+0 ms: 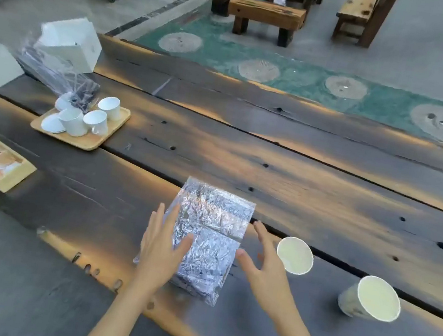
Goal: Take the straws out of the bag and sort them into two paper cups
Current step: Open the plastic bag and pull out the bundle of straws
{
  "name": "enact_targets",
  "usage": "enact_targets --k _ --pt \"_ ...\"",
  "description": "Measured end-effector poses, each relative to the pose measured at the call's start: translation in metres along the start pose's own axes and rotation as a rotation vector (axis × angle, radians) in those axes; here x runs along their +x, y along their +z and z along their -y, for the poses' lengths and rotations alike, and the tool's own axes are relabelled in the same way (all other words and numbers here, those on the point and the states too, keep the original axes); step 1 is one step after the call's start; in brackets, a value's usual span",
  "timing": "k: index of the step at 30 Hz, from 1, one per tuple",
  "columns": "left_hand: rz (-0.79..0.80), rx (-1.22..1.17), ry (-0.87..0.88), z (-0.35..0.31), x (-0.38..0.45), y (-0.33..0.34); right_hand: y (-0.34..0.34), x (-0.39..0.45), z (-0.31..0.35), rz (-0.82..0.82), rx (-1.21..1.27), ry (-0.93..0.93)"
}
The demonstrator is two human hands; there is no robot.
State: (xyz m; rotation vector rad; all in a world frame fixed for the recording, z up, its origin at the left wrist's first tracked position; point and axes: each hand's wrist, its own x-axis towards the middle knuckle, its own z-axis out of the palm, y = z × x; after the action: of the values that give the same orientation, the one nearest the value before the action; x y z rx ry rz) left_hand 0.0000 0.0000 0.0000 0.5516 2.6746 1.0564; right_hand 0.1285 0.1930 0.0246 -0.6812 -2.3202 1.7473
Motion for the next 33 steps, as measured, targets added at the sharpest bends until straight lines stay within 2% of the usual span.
enact_targets --k 4,7,10,13,19,28,33 --pt "0.104 -0.121 -0.136 0.048 0.045 -0.003 0.034 0.042 -0.011 0.008 -0.082 0.128" --pt "0.172 -0.146 -0.201 0.071 0.074 -0.001 0.051 0.071 -0.018 -0.052 -0.062 0.243" --pt "0.211 -0.234 -0.251 0.082 0.101 -0.002 0.062 0.101 -0.031 -0.112 -0.003 0.358" --pt "0.227 -0.326 -0.385 0.085 0.129 -0.002 0.064 0.129 -0.042 -0.166 0.07 0.467" --pt "0.247 -0.381 -0.568 0.095 0.188 0.015 0.062 0.177 -0.069 -0.221 0.151 0.656" --pt "0.226 -0.343 -0.643 0.102 0.247 0.039 0.057 0.215 -0.098 -0.33 0.214 0.832" --pt "0.264 -0.329 -0.579 0.106 0.256 0.045 0.055 0.217 -0.103 -0.397 0.257 0.824"
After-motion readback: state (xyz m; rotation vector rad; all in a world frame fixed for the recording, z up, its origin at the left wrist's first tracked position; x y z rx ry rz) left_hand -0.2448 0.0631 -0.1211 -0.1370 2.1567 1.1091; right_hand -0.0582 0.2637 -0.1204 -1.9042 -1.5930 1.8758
